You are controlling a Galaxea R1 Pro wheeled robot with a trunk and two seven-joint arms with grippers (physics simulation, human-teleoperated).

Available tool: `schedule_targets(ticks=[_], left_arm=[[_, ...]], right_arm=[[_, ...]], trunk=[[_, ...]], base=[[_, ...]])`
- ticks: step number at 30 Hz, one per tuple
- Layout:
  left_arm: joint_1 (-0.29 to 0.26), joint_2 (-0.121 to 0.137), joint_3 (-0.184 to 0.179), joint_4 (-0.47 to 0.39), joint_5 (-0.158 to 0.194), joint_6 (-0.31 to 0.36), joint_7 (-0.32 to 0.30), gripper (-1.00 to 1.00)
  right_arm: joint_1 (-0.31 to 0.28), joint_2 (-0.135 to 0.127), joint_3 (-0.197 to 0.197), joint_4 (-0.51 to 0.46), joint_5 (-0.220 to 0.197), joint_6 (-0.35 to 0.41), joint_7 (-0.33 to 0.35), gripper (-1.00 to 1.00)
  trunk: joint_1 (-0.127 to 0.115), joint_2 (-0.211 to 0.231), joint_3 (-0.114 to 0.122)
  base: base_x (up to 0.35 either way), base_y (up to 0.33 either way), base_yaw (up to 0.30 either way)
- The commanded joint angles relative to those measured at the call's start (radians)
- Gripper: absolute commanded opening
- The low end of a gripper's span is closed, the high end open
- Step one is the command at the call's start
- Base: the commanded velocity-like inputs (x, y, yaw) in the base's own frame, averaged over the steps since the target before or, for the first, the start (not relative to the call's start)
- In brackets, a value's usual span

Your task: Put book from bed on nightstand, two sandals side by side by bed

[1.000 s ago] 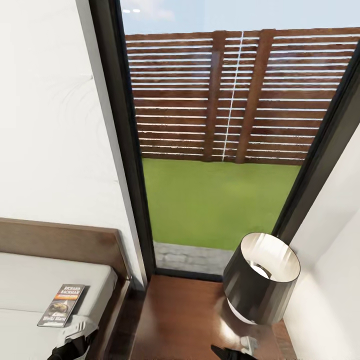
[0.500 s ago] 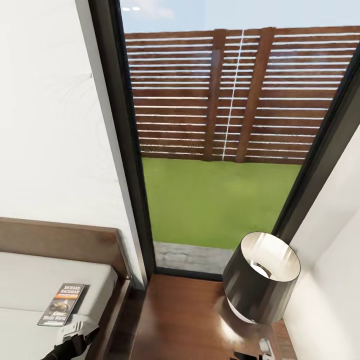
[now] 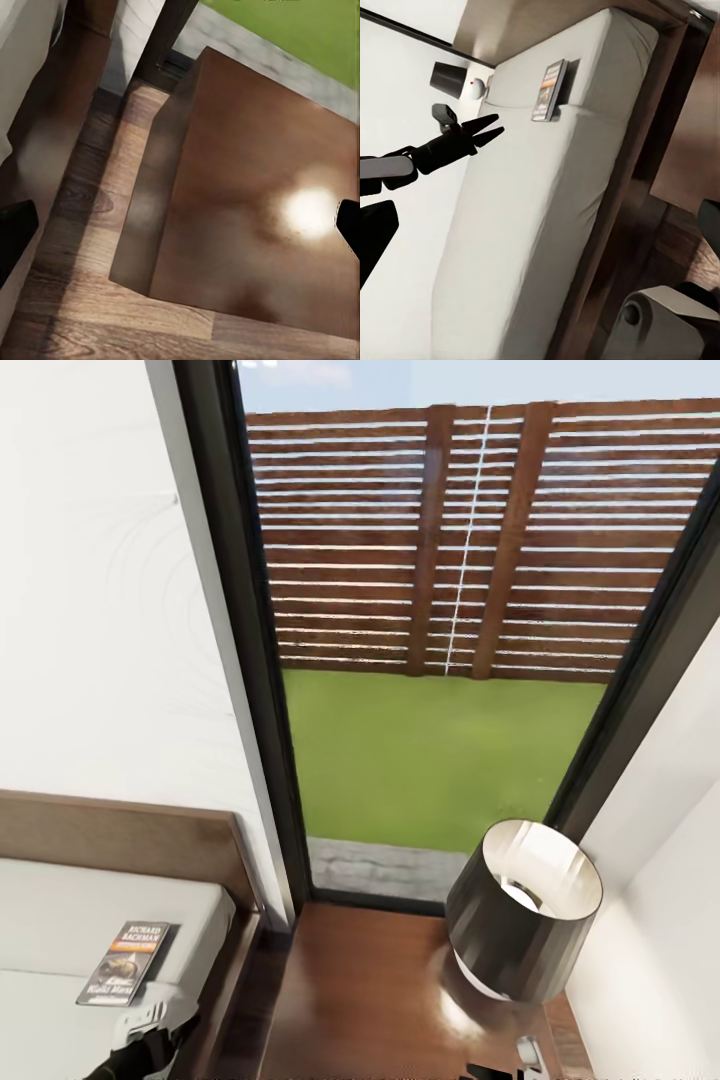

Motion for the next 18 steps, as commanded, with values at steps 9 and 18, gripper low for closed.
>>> schedule_targets(ticks=[9,18], left_arm=[[-0.017,0.122,0.032,-0.164,0.213,0.387,-0.07,1.0],[-0.134,0.135,0.032,-0.607,0.255,0.87,0.11,1.0]], right_arm=[[-0.002,0.001,0.002,0.004,-0.003,-0.01,0.001,1.0],[-0.002,0.001,0.002,0.004,-0.004,-0.01,0.0,1.0]], trunk=[[0.0,-0.002,-0.016],[0.0,-0.002,-0.03]], base=[[0.0,0.0,0.0],[0.0,0.0,0.0]])
